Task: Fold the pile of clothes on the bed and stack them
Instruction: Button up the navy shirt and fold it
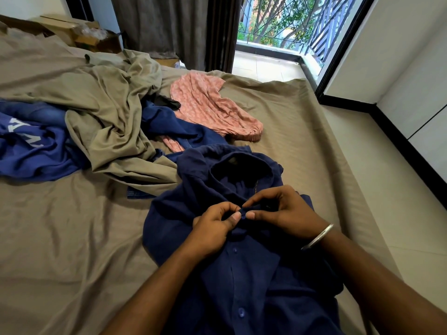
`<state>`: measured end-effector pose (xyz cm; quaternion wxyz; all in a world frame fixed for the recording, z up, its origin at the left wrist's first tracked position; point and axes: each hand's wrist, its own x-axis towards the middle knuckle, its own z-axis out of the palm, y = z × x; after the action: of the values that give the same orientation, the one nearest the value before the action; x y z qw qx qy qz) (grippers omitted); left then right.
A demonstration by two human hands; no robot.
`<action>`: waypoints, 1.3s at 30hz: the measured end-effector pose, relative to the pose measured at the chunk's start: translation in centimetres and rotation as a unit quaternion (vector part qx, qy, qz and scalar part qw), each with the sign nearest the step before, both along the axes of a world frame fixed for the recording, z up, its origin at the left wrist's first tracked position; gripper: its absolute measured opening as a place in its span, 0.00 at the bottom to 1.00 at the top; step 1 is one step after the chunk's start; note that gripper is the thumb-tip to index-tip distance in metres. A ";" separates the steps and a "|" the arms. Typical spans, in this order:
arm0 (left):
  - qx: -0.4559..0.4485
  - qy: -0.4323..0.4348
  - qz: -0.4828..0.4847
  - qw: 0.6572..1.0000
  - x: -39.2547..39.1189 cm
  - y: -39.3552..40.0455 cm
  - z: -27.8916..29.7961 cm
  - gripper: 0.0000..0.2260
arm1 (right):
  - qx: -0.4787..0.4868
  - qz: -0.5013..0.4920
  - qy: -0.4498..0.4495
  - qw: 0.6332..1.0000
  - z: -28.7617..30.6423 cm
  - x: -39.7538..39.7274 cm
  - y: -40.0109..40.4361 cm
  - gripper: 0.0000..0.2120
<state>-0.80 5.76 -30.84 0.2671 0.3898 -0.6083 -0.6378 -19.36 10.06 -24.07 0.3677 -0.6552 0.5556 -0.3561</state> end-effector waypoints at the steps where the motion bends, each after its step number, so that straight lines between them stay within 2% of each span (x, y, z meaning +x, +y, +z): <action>1: -0.002 -0.004 0.000 1.000 -0.1 0.0 0.0 0.17 | 0.003 -0.002 -0.004 1.000 0.0 0.0 0.0 0.07; 7: -0.012 0.017 0.008 1.000 0.1 -0.2 0.4 0.16 | -0.012 -0.027 -0.016 0.999 -0.2 0.2 0.2 0.07; 11: -0.015 0.015 0.011 1.000 0.1 0.0 0.4 0.16 | -0.001 -0.023 0.014 1.000 0.0 0.4 0.2 0.09; 13: -0.017 0.016 0.012 1.000 0.1 0.0 0.6 0.14 | -0.001 -0.012 0.029 1.000 0.0 0.4 0.1 0.10; 16: -0.014 0.043 0.015 0.999 0.2 0.2 1.4 0.06 | -0.004 -0.015 0.022 1.000 0.1 0.3 0.1 0.11; 20: -0.004 0.054 0.004 0.999 0.3 0.3 2.0 0.06 | -0.013 0.010 0.024 1.000 0.2 0.3 0.5 0.14; 23: -0.034 -0.004 -0.012 0.999 0.6 0.0 2.3 0.09 | -0.052 0.030 0.064 0.996 1.0 -0.4 0.7 0.22; 25: -0.051 -0.045 -0.078 0.995 1.1 -0.2 3.3 0.08 | -0.076 0.035 0.131 0.988 1.7 -1.3 0.6 0.26; 28: -0.069 -0.096 -0.189 0.975 2.1 -0.5 5.3 0.04 | -0.084 0.042 0.214 0.972 1.8 -2.2 0.5 0.20; 29: -0.089 -0.101 -0.191 0.972 2.3 -0.5 5.9 0.03 | -0.084 0.047 0.224 0.970 1.6 -2.3 0.5 0.16; 31: -0.157 -0.084 -0.094 0.979 2.3 -0.4 6.6 0.02 | -0.076 0.049 0.215 0.972 1.5 -2.0 0.5 0.13; 32: -0.218 -0.086 -0.017 0.972 2.1 -0.5 6.7 0.06 | -0.076 0.045 0.210 0.974 1.6 -1.9 0.5 0.13; 34: -0.368 -0.149 0.067 0.915 1.8 -0.7 6.5 0.17 | -0.081 0.044 0.204 0.975 2.0 -1.7 0.6 0.11; 36: -0.439 -0.277 0.043 0.854 1.5 -0.6 6.5 0.25 | -0.087 0.047 0.199 0.975 2.3 -1.7 0.5 0.08; 37: -0.444 -0.332 0.020 0.832 1.4 -0.5 6.3 0.26 | -0.087 0.052 0.198 0.975 2.5 -1.7 0.4 0.08; 39: -0.448 -0.386 -0.013 0.806 1.1 -0.4 5.5 0.25 | -0.086 0.061 0.201 0.974 2.6 -1.7 0.2 0.10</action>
<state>0.27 5.39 -25.39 0.1474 0.4328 -0.8843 -0.0947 -21.03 10.29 -21.47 0.2117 -0.7751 0.5443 -0.2410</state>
